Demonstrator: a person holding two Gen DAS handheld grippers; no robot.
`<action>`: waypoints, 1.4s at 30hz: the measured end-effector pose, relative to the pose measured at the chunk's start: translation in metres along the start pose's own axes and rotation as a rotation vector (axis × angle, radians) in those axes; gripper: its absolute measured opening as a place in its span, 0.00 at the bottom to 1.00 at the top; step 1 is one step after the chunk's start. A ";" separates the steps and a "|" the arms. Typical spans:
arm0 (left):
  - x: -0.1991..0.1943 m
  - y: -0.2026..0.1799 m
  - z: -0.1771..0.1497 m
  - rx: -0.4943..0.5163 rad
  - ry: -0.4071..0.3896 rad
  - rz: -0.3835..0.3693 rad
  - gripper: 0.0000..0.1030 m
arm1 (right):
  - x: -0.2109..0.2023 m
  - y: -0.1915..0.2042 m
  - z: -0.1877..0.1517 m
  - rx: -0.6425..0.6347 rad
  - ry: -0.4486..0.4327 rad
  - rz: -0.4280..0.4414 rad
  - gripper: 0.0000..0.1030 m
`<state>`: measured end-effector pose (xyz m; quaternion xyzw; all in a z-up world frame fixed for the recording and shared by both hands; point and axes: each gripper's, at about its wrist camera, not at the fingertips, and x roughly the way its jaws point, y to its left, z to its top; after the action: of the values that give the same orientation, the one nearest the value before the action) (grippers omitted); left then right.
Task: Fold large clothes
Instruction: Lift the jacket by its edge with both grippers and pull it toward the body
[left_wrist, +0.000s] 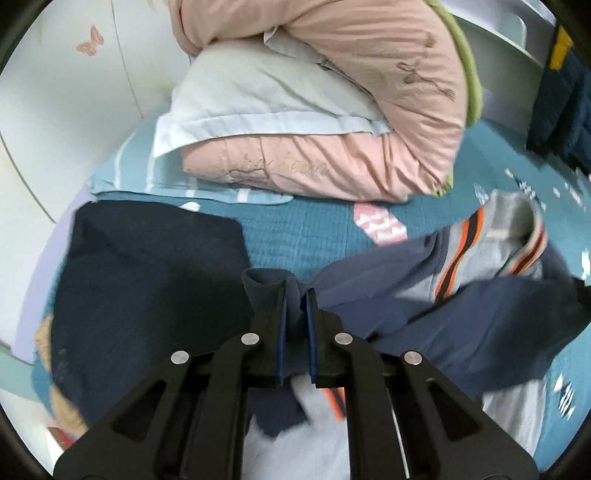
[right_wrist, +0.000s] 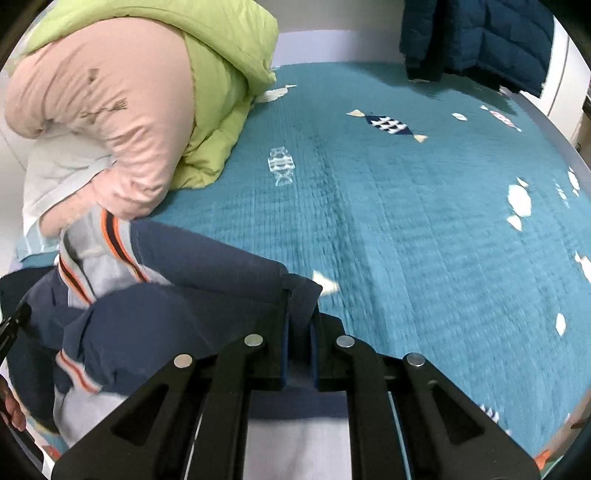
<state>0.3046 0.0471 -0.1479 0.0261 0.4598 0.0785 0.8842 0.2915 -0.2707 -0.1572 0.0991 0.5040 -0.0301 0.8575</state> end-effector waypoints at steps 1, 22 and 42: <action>-0.008 0.000 -0.006 0.012 0.000 0.004 0.08 | -0.006 0.000 -0.005 0.004 -0.002 0.006 0.07; -0.123 0.043 -0.154 0.089 0.052 -0.067 0.07 | -0.100 -0.015 -0.176 0.006 0.039 0.035 0.08; -0.116 0.067 -0.241 0.064 0.183 -0.111 0.05 | -0.092 -0.036 -0.271 0.133 0.180 0.095 0.25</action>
<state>0.0343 0.0885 -0.1853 0.0215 0.5418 0.0166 0.8401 0.0085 -0.2559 -0.2100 0.1818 0.5706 -0.0139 0.8007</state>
